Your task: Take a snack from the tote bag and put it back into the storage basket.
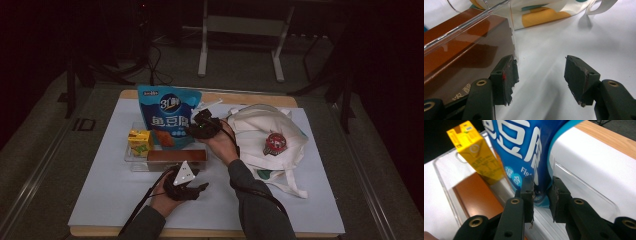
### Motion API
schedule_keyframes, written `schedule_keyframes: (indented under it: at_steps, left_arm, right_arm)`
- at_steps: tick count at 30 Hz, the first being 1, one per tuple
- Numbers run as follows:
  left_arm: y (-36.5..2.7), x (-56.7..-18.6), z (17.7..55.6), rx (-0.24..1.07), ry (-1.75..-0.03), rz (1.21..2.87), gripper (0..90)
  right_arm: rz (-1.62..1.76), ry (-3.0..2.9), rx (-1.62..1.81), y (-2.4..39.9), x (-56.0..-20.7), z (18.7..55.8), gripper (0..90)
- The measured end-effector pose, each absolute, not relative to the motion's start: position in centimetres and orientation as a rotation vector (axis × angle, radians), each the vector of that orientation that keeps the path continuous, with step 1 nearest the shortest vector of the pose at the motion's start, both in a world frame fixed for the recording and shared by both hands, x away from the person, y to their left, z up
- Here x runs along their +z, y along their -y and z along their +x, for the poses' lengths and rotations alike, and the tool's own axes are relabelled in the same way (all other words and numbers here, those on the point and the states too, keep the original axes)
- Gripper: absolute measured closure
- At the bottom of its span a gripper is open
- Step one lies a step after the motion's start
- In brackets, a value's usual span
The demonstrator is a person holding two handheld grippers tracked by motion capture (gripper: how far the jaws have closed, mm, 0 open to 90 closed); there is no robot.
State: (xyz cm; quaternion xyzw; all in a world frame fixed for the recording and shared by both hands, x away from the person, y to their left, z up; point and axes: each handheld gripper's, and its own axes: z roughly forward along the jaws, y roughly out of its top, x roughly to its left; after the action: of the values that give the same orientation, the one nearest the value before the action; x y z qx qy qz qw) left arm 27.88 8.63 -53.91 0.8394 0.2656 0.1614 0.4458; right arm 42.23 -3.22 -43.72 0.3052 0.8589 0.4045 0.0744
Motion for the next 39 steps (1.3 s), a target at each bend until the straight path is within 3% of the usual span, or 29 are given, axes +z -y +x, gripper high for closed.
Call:
schedule_keyframes:
  at_steps: [9, 39]
  left_arm:
    - [-8.6, -53.9, 27.9, 0.395, -0.661, 2.073, 41.5]
    - [-8.6, -53.9, 27.9, 0.387, -0.665, 2.075, 41.2]
  right_arm:
    - [0.901, -2.583, 1.187, 0.8, -43.5, 42.0, 76.5]
    - [0.827, -2.555, 1.189, 2.7, -42.1, 40.9, 64.9]
